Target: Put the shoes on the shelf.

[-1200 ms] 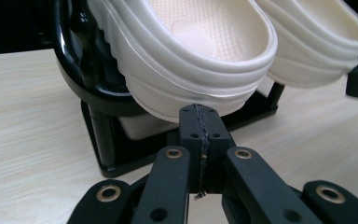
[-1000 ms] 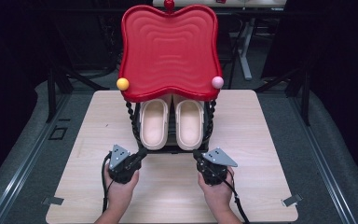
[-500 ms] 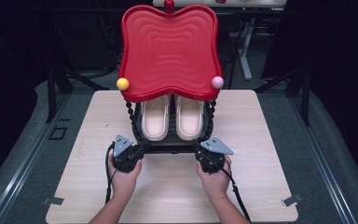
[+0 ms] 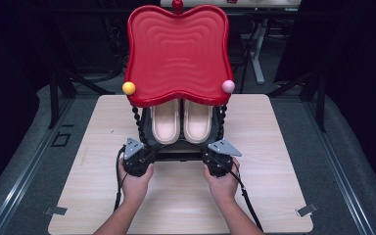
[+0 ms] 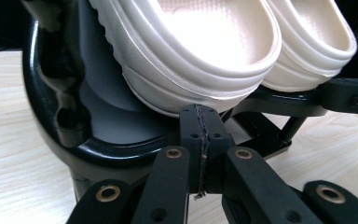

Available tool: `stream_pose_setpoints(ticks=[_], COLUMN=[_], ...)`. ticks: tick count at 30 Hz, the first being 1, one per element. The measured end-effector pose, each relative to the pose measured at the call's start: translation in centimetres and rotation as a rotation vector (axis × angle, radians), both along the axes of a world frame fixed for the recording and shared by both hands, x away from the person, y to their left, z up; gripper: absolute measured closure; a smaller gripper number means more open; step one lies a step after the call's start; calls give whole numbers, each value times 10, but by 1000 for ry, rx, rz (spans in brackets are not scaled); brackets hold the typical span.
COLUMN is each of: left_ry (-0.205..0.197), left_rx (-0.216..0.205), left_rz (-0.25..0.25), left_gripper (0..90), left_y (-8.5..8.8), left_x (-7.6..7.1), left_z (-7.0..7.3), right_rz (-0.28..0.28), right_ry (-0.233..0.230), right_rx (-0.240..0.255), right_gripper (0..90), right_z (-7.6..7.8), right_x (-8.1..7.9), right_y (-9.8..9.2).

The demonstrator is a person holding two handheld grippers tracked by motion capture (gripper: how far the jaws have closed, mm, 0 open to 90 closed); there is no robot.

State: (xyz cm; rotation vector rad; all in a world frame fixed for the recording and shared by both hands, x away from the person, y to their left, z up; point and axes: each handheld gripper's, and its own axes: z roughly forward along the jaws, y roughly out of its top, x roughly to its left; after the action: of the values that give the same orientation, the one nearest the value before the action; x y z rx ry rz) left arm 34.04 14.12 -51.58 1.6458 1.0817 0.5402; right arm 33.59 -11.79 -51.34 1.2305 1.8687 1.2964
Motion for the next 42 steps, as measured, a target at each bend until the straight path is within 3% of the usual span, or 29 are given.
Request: stream_pose_setpoints(ticks=[12,22,33,42], left_ry=[-9,-52,-46,-37], left_rx=[16,2,-8,-28], left_rz=[-4,12,62,80], left_gripper=[900,896,896,898], left_y=[-7,0,7,7], left_x=[1,-5,7,17], left_z=[1,9,16,19], right_rz=[0,-15,-67,-60], right_ry=[1,-63,-66,-63], right_rx=[-2,16,18,17], right_gripper=[899,899,900,899], right_z=[-1,13,17,18], right_x=[3,-7,4,10], right_y=[5,-9,-18,-14])
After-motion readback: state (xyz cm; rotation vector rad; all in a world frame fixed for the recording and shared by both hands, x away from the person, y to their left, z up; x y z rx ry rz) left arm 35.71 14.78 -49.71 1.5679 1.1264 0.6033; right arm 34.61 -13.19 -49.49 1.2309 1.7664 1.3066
